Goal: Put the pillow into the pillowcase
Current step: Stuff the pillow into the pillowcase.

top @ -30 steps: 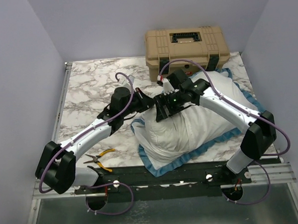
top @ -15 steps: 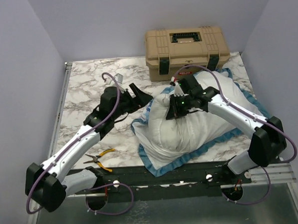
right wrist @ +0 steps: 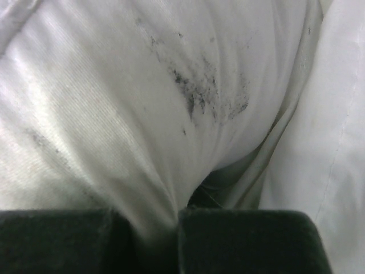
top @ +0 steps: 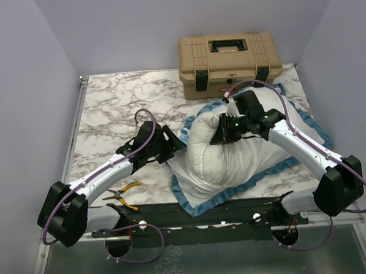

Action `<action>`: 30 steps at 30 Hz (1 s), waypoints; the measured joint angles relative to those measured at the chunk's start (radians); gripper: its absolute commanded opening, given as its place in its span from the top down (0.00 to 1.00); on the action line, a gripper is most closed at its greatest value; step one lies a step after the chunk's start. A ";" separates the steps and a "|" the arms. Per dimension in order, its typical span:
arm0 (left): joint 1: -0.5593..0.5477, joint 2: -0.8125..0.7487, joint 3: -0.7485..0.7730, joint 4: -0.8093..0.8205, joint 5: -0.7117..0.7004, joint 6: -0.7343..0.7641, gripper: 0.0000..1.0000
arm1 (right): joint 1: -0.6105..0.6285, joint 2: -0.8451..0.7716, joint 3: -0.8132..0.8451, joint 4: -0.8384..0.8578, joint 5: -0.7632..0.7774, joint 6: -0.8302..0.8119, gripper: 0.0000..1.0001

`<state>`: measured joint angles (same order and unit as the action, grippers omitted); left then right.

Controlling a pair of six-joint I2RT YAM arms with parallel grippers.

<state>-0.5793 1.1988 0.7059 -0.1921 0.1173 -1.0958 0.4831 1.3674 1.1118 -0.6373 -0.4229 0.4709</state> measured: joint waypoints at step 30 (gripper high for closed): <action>-0.169 0.274 0.019 0.230 0.035 0.005 1.00 | -0.029 0.009 0.069 -0.068 0.004 -0.003 1.00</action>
<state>-0.7479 1.4723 0.7246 0.0376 0.1524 -1.0912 0.4538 1.3766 1.1812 -0.7052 -0.4187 0.4683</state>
